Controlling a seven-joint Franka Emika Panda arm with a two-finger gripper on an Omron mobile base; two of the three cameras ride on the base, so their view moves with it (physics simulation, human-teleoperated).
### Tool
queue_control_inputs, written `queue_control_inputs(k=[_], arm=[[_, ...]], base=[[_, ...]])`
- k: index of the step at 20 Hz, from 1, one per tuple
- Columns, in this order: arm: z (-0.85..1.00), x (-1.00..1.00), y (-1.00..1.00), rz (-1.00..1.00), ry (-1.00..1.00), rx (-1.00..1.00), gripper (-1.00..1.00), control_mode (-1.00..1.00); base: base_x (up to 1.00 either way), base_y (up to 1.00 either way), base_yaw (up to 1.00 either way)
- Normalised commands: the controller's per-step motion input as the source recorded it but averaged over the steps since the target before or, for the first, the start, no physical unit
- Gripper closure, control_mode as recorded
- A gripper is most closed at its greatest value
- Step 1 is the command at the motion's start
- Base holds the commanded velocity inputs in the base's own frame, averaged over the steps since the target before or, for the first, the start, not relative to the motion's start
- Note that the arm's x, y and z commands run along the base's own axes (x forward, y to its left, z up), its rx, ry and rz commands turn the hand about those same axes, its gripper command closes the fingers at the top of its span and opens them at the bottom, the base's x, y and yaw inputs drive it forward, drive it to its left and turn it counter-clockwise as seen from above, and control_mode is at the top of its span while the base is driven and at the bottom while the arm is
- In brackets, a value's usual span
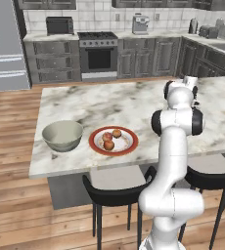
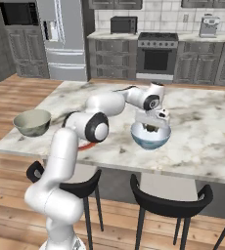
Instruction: Take the fruits from the plate on the dining counter and place two fruits in each bowl.
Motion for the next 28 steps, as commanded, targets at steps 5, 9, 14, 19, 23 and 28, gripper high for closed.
queue_control_inputs(k=[5,9,14,19,23,28], arm=[[-0.43,-0.02,-0.01,0.0,0.0,0.0,1.0,-1.0],[-0.44,-0.05,0.0,0.0,0.0,-0.01,-1.0,-1.0],[-0.07,-0.2,0.0,0.0,-0.04,0.0,-1.0,-1.0],[0.5,-0.72,0.01,0.0,-0.04,0.0,-1.0,-1.0],[0.52,-0.61,0.31,-0.04,-0.02,0.0,-1.0,-1.0],[0.51,-0.38,0.95,-0.02,-0.18,-0.08,-1.0,-1.0]], base=[[0.0,0.0,0.0],[0.0,0.0,0.0],[0.0,0.0,0.0],[0.0,0.0,0.0],[0.0,0.0,0.0],[0.0,0.0,0.0]])
